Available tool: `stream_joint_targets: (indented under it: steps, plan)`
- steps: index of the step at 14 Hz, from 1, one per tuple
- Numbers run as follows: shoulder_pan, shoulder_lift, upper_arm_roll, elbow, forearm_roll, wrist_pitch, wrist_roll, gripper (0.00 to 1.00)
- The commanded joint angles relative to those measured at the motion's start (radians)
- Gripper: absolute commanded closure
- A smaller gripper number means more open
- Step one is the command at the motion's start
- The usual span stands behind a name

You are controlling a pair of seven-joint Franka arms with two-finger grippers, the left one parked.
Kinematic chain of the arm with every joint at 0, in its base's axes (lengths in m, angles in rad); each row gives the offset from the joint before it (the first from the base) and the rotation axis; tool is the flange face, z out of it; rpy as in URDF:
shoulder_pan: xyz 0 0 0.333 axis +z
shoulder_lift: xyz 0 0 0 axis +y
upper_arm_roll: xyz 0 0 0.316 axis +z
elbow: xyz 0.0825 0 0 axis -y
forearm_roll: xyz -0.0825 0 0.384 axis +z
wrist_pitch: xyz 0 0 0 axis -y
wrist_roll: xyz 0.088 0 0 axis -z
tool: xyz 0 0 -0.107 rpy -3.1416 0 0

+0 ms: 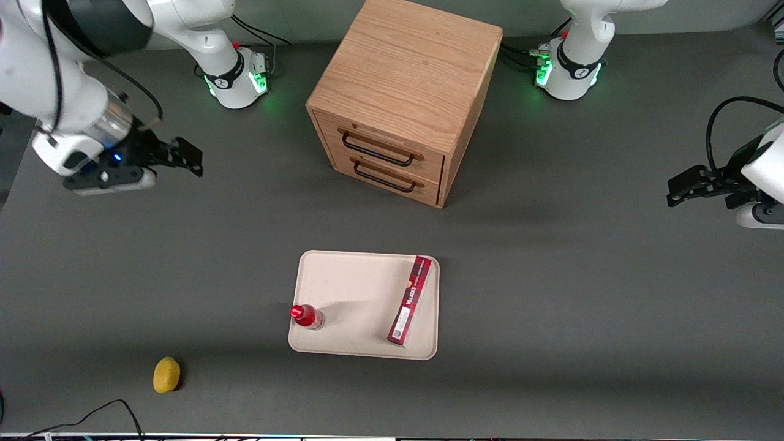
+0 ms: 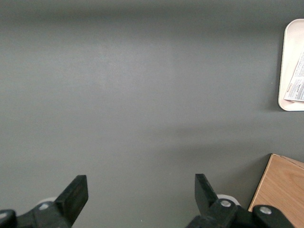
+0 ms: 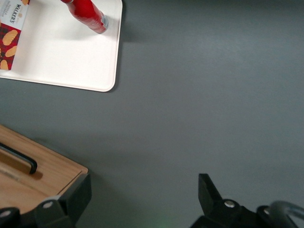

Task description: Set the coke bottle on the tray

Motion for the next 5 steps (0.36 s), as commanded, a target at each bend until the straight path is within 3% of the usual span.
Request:
stream_joint_targets:
  steps: [1, 5]
  plan:
    - [-0.034, 0.027, 0.006, 0.122, 0.039, -0.112, -0.036, 0.00]
    - [-0.040, 0.031, 0.006, 0.162, 0.045, -0.150, -0.036, 0.00]
